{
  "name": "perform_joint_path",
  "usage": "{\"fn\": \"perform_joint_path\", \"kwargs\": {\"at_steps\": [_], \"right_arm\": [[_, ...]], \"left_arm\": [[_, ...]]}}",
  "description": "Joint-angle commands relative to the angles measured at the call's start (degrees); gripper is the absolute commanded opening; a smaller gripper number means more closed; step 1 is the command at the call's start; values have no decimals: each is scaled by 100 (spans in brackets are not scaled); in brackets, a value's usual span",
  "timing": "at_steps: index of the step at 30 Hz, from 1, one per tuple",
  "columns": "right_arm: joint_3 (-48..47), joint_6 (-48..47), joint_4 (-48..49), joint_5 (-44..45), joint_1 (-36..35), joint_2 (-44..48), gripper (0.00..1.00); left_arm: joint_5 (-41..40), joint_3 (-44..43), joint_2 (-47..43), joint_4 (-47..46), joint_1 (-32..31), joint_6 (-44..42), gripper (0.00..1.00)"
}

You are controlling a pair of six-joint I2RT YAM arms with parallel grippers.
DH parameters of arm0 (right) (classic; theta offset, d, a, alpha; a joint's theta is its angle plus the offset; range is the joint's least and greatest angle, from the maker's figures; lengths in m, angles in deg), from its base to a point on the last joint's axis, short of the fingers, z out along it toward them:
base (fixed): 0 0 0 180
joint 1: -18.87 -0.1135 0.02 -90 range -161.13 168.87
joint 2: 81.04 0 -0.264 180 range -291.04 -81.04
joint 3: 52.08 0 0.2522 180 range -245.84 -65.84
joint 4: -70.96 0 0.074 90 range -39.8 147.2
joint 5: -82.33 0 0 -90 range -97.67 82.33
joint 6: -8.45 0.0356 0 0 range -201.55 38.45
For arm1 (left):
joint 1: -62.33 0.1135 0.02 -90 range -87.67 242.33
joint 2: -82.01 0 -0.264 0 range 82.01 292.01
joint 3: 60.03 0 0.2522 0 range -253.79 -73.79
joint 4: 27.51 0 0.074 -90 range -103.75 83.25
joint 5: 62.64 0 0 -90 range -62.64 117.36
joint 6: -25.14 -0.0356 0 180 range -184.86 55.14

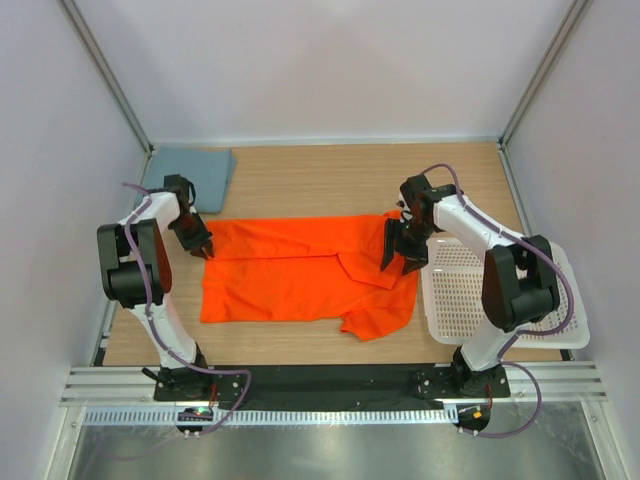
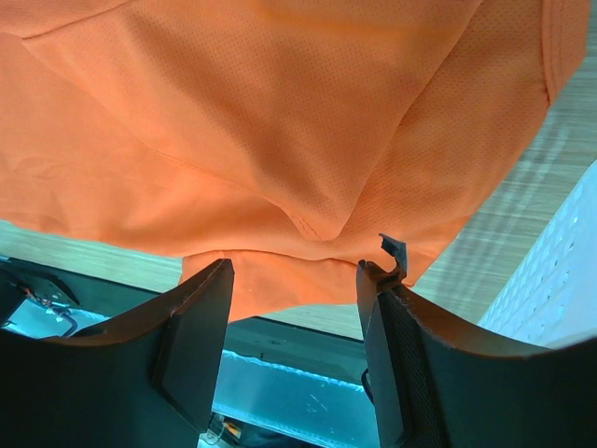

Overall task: Fold and stack the t-shirts
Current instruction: Fold the tshirt

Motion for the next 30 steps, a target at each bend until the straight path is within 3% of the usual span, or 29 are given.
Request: {"fn": "perform_joint_path", "kwargs": {"at_steps": [1, 5, 8, 16, 27, 30], "right_arm": [[1, -44, 46, 165, -65, -59, 62], [63, -35, 64, 182, -118, -173, 63], [72, -27, 46, 235, -170, -199, 63], [239, 61, 213, 200, -223, -269, 63], [318, 360, 723, 261, -320, -656, 58], [318, 457, 872, 226, -311, -656, 49]], "left_arm": [[-74, -135, -181, -45, 25, -51, 18], [-21, -143, -137, -54, 25, -33, 18], [23, -205, -102, -36, 34, -24, 10], [-21, -266, -181, 25, 25, -59, 17], [76, -372, -146, 61, 34, -95, 3], [76, -381, -146, 52, 34, -112, 0]]}}
